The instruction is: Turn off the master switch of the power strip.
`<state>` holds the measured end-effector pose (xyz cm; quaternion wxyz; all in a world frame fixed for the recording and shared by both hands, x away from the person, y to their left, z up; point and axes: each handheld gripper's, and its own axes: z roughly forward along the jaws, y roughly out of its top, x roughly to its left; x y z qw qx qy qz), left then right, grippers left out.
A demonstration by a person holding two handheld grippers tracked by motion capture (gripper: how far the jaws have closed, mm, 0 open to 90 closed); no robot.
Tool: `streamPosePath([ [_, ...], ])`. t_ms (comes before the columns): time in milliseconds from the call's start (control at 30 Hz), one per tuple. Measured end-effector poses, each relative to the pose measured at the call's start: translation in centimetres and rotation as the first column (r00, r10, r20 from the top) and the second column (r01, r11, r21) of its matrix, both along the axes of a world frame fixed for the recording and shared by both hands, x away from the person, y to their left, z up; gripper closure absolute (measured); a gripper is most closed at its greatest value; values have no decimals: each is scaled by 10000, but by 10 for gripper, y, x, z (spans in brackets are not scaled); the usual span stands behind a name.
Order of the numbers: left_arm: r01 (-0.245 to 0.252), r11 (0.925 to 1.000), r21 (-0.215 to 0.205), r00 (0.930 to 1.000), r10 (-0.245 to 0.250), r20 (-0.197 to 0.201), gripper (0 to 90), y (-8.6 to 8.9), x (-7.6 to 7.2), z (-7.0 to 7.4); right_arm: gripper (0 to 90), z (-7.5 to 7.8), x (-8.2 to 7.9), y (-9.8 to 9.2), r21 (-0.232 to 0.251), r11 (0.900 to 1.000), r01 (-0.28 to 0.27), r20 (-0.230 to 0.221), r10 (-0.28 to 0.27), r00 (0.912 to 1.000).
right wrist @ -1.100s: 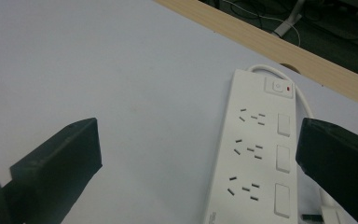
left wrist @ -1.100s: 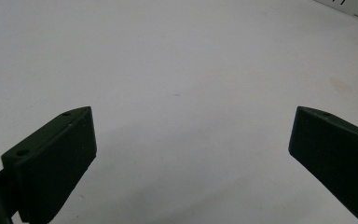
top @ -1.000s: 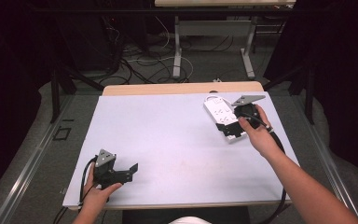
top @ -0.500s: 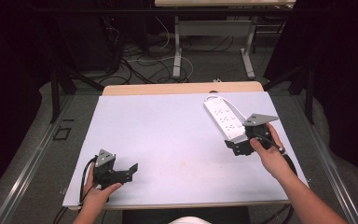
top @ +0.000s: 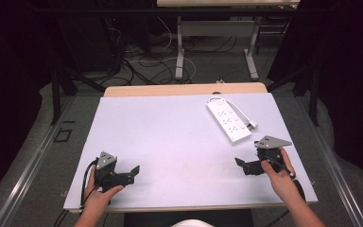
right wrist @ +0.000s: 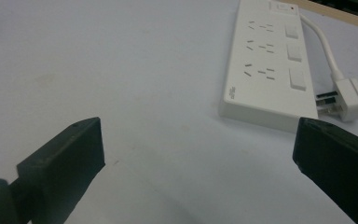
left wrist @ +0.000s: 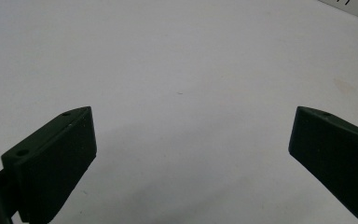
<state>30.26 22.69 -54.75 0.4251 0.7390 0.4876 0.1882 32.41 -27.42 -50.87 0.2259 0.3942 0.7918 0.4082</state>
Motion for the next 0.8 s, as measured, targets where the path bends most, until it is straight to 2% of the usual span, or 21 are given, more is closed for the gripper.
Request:
streamPosePath([
  [133, 5, 10000, 2, 10000, -5, -7, 8, 0, 0, 0, 13, -10, -7, -8, -71, 9991, 423, 196, -421, 9989],
  [267, -5, 10000, 6, 10000, 5, -19, 8, -1, 0, 0, 13, -20, -11, -17, 138, 9978, 650, 62, -651, 9979],
  [400, -11, 10000, 1, 10000, 11, -15, 8, 0, 0, 0, 12, -30, -13, -26, 143, 9957, 915, 113, -917, 9957],
  [533, -28, 10000, -6, 10000, 28, -24, 8, -1, 0, 0, 13, -37, -13, -35, 266, 9952, 937, 149, -941, 9954],
  [667, -15, 10000, 5, 10000, 15, -19, 8, 0, 0, 0, 13, -40, -15, -41, 424, 9909, 1280, 267, -1292, 9913],
  [733, -19, 10000, -3, 10000, 19, -20, 8, -1, 0, 0, 10, -42, -15, -45, 233, 9908, 1333, 377, -1341, 9902],
  [800, -4, 10000, -8, 10000, 4, -16, 8, -1, 0, 0, 0, -44, -16, -49, 135, 9861, 1655, 349, -1658, 9855],
])
